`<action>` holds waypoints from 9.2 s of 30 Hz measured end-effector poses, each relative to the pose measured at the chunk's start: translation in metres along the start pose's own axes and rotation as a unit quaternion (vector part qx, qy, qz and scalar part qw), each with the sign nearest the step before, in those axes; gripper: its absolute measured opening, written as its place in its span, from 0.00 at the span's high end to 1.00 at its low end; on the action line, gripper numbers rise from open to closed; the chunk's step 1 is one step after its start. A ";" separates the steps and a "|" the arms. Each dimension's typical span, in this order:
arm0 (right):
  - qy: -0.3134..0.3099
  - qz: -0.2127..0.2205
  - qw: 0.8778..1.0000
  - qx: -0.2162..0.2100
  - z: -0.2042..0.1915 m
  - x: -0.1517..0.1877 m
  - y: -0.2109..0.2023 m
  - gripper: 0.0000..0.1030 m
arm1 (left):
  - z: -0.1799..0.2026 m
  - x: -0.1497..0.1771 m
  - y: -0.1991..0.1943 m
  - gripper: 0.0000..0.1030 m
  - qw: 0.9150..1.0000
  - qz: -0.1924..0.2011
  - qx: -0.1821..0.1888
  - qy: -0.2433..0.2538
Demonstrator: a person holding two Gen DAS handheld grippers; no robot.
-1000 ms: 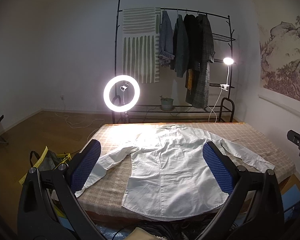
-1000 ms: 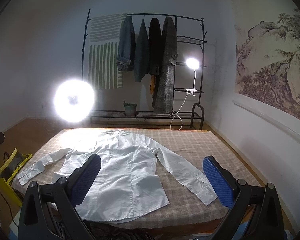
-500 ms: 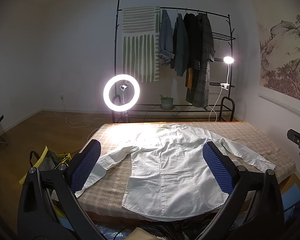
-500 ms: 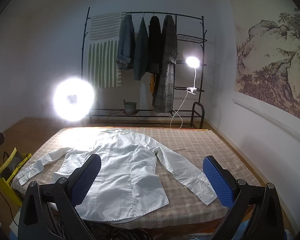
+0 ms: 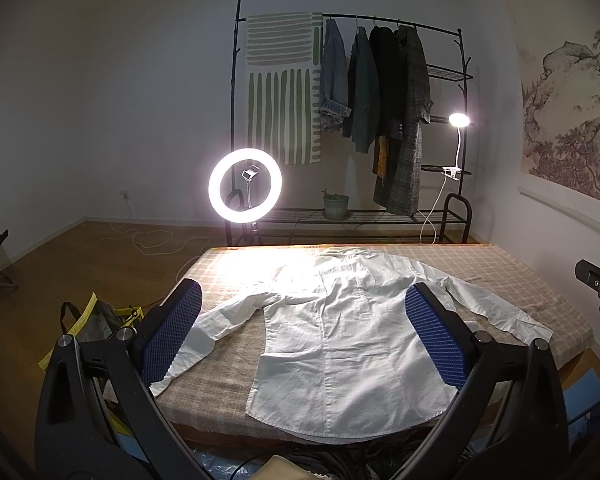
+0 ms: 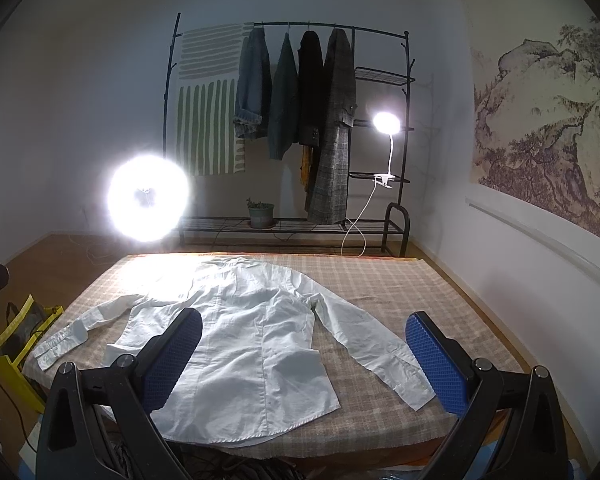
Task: Fold small clothes
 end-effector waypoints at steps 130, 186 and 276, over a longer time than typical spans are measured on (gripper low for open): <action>0.035 -0.526 0.793 -0.305 -0.210 0.228 0.278 0.43 | 0.000 0.219 0.214 0.64 0.909 -0.301 0.268 -0.111; -0.023 -0.409 0.873 -0.267 -0.335 0.104 0.443 0.55 | -0.069 0.247 0.180 0.53 0.924 -0.323 0.133 -0.155; 0.029 -0.487 0.833 -0.261 -0.190 0.215 0.331 0.76 | 0.049 0.207 0.183 0.96 0.892 -0.306 0.311 -0.116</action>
Point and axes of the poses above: each gripper's, at about its wrist camera, not at the fingertips, and y roughly the way its jaws point, z to its right, x to its underside, the point moved 7 cm from there along y, roughly the way its jaws point, and after that the axes turned 13 degrees about y, right-handed, at the moved point
